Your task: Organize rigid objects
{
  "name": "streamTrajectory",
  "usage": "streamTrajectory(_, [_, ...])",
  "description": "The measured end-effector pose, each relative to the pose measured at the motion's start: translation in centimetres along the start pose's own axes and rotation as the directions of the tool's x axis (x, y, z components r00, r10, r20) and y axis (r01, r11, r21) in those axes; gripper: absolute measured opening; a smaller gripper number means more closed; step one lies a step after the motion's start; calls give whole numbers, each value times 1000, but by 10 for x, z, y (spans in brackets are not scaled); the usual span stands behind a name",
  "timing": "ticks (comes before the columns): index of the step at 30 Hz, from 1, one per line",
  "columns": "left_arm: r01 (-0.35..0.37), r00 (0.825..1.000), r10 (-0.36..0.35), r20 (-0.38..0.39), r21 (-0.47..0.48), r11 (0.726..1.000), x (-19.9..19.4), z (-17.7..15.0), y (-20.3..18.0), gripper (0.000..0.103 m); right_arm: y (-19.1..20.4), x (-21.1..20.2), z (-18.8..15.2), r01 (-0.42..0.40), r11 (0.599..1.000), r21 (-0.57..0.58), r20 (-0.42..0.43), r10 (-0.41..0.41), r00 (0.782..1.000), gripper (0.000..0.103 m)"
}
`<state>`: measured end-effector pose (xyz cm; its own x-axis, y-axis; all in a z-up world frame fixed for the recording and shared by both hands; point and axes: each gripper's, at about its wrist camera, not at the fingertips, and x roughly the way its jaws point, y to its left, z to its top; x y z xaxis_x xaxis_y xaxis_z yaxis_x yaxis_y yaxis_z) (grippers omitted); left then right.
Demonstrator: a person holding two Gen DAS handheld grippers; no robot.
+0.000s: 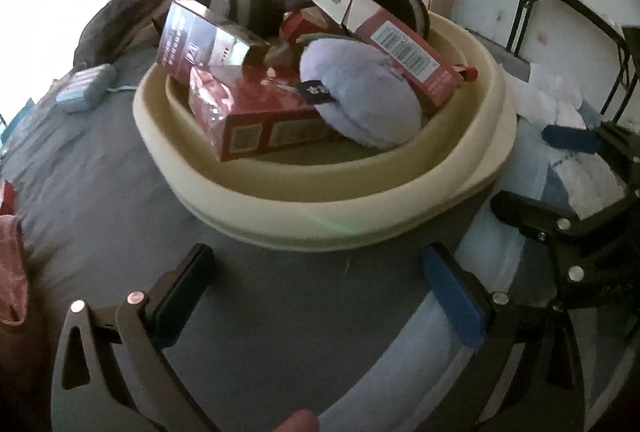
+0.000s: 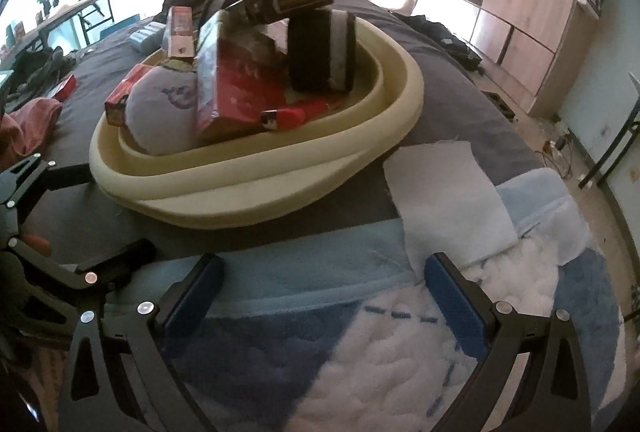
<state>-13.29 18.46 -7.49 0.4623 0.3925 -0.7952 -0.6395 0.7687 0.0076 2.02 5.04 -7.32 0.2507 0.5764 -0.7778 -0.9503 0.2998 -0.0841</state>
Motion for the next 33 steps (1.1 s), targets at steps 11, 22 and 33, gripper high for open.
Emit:
streamTrajectory(11, [22,1000,-22,0,-14,1000,2,0,3,103,3,0,1,14,999,-45,-4,-14,1000,103])
streamTrajectory(22, [22,1000,-22,1,-16,1000,0,-3,0,103,3,0,0,11,999,-40,-6,-11,1000,103])
streamTrajectory(33, [22,1000,-22,1,-17,1000,0,-3,0,103,3,0,0,11,999,-41,-5,-11,1000,103])
